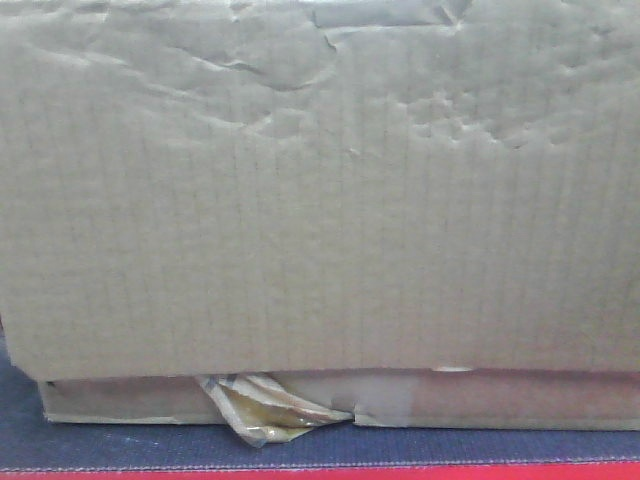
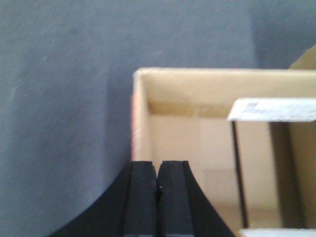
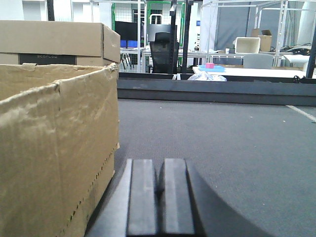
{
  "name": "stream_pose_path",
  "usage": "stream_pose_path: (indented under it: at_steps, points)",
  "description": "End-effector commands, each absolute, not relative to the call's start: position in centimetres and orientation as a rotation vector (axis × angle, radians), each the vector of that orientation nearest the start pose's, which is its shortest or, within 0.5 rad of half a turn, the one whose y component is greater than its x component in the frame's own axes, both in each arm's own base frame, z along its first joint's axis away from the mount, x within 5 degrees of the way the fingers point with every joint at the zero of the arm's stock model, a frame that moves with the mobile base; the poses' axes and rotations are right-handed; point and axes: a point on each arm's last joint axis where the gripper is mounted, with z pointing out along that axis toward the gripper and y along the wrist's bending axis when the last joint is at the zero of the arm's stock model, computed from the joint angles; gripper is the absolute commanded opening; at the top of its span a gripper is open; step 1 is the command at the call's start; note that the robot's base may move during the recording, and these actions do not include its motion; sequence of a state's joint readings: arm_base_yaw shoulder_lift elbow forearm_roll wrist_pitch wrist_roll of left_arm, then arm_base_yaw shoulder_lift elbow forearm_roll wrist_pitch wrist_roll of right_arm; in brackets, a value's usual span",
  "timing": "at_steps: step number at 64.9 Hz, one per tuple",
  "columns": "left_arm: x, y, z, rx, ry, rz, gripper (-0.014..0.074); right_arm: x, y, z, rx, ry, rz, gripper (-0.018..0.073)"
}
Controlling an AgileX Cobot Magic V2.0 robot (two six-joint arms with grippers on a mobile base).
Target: Stack two boxes on right shelf middle
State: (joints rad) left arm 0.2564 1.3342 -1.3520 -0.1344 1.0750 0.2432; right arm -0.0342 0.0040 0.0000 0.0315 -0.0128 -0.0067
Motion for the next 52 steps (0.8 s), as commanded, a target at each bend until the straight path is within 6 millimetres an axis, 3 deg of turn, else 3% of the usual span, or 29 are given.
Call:
stream_pose_path:
  at_steps: [1,8,19,24,42,52]
  points:
    - [26.1,6.4,38.2,-0.052,2.530,0.028,-0.0110,5.6,-0.2,21.6,0.046,1.452,-0.011,-0.0162]
    - [26.2,6.4,38.1,-0.056,2.533,0.024,-0.0048,5.6,-0.2,21.6,0.046,1.452,-0.011,-0.0162]
    - [27.4,6.4,37.1,-0.065,2.551,-0.023,0.0265,5.6,-0.2,21.6,0.046,1.452,-0.011,-0.0162]
    - [28.2,6.7,36.2,-0.070,2.579,-0.033,0.0344,5.6,-0.2,21.6,0.046,1.452,-0.011,-0.0162]
    - [31.2,7.6,31.7,-0.087,2.723,-0.076,0.0353,5.6,-0.2,21.6,0.046,1.452,-0.011,-0.0162]
    - [31.9,7.8,30.4,-0.092,2.764,-0.089,0.0284,5.6,-0.2,21.6,0.046,1.452,-0.011,-0.0162]
